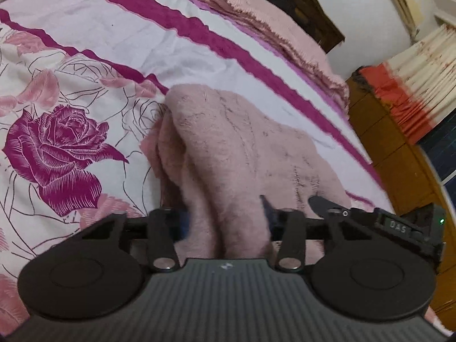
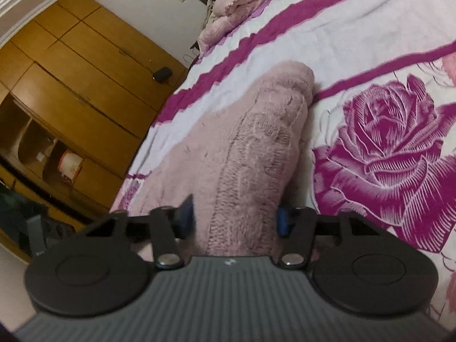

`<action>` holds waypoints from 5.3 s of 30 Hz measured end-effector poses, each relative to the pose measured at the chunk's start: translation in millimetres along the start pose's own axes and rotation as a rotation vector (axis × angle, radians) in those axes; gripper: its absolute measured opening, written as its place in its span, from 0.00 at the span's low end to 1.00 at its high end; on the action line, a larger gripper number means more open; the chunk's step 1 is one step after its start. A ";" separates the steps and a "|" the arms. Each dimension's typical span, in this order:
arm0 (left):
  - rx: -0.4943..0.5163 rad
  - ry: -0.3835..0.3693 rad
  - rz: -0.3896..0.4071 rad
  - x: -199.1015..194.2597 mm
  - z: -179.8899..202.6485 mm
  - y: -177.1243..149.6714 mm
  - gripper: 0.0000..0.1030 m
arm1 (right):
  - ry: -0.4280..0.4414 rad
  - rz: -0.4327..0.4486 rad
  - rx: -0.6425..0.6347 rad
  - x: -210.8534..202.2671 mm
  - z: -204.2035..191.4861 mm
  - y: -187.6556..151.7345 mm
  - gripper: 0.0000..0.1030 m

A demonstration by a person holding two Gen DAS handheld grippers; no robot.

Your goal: Fold small clothes

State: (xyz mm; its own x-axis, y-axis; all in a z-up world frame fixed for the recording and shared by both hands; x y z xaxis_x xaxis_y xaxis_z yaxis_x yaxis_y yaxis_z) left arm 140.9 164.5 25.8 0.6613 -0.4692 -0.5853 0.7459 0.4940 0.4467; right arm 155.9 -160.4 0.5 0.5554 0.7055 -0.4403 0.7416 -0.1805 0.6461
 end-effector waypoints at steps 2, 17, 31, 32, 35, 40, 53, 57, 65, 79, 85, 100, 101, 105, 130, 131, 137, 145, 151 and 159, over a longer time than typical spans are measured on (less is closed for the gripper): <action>0.001 -0.016 0.005 -5.9 3.7 -0.1 0.42 | 0.010 0.014 -0.006 -9.7 -7.7 5.8 0.45; 0.073 -0.173 -0.013 -27.7 93.8 -58.1 0.42 | -0.023 0.102 -0.129 -132.1 -38.8 17.8 0.44; 0.193 -0.014 -0.150 11.9 117.2 -138.0 0.51 | -0.229 0.032 0.017 -153.1 51.6 -57.1 0.50; 0.206 -0.002 -0.144 10.9 116.6 -136.7 0.52 | -0.223 0.047 0.023 -151.8 53.7 -60.7 0.52; 0.247 0.033 -0.128 5.8 121.9 -138.5 0.54 | -0.228 0.061 0.034 -150.6 52.4 -61.8 0.54; 0.313 0.082 -0.105 -8.3 139.7 -141.7 0.54 | -0.275 0.066 -0.007 -167.5 41.3 -61.5 0.55; 0.475 0.260 -0.039 -34.8 136.6 -174.7 0.64 | -0.390 0.046 -0.126 -200.2 17.7 -98.9 0.55; 0.468 0.274 -0.010 -27.2 126.8 -174.7 0.72 | -0.401 0.052 -0.143 -191.6 20.5 -104.2 0.59; 0.415 0.275 -0.023 -51.7 139.7 -177.7 0.73 | -0.445 0.085 -0.165 -213.2 -3.0 -105.2 0.59; 0.411 0.374 -0.018 -58.7 149.7 -243.5 0.88 | -0.640 0.035 -0.370 -216.5 -40.5 -155.8 0.75; 0.415 0.442 -0.010 -36.4 143.1 -256.3 0.88 | -0.711 -0.004 -0.378 -200.9 -31.0 -174.8 0.74; 0.452 0.479 0.005 -26.7 138.0 -266.4 0.90 | -0.740 -0.021 -0.397 -189.1 -30.2 -181.6 0.81; 0.451 0.478 0.004 -26.7 137.7 -266.3 0.90 | -0.740 -0.021 -0.397 -189.0 -30.3 -181.7 0.82; 0.453 0.477 0.004 -26.3 137.5 -266.6 0.91 | -0.740 -0.021 -0.397 -188.8 -30.3 -181.6 0.82; 0.456 0.467 0.012 -27.3 136.2 -268.1 0.91 | -0.743 -0.024 -0.399 -188.0 -30.5 -182.4 0.82; 0.456 0.467 0.011 -27.2 136.1 -268.0 0.91 | -0.744 -0.025 -0.399 -188.0 -30.5 -182.8 0.82; 0.456 0.466 0.011 -27.2 136.2 -268.1 0.91 | -0.748 -0.029 -0.402 -187.6 -29.6 -183.2 0.82; 0.456 0.467 0.011 -27.2 136.1 -268.1 0.91 | -0.749 -0.030 -0.402 -187.0 -29.5 -182.9 0.82; 0.456 0.466 0.011 -27.2 136.1 -268.1 0.91 | -0.749 -0.030 -0.402 -186.4 -30.0 -182.9 0.82; 0.457 0.467 0.013 -27.1 136.0 -268.4 0.91 | -0.750 -0.030 -0.402 -186.5 -30.1 -182.8 0.83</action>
State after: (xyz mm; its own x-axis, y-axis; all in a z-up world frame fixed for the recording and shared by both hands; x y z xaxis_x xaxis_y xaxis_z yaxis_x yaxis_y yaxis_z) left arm -66.4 -55.0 13.8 0.6430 -0.0469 -0.7644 0.7649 0.0882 0.6381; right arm -94.6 -238.4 -16.7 0.7452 0.0401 -0.6657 0.6486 0.1884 0.7374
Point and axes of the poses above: each gripper's, at about its wrist camera, not at the fingertips, and x roughly the way its jaws point, z to its right, y to its top, the point moved 1 cm from there along x, roughly the way its jaws point, and after that the axes turned 9 degrees about -x, right-handed, at the moved point
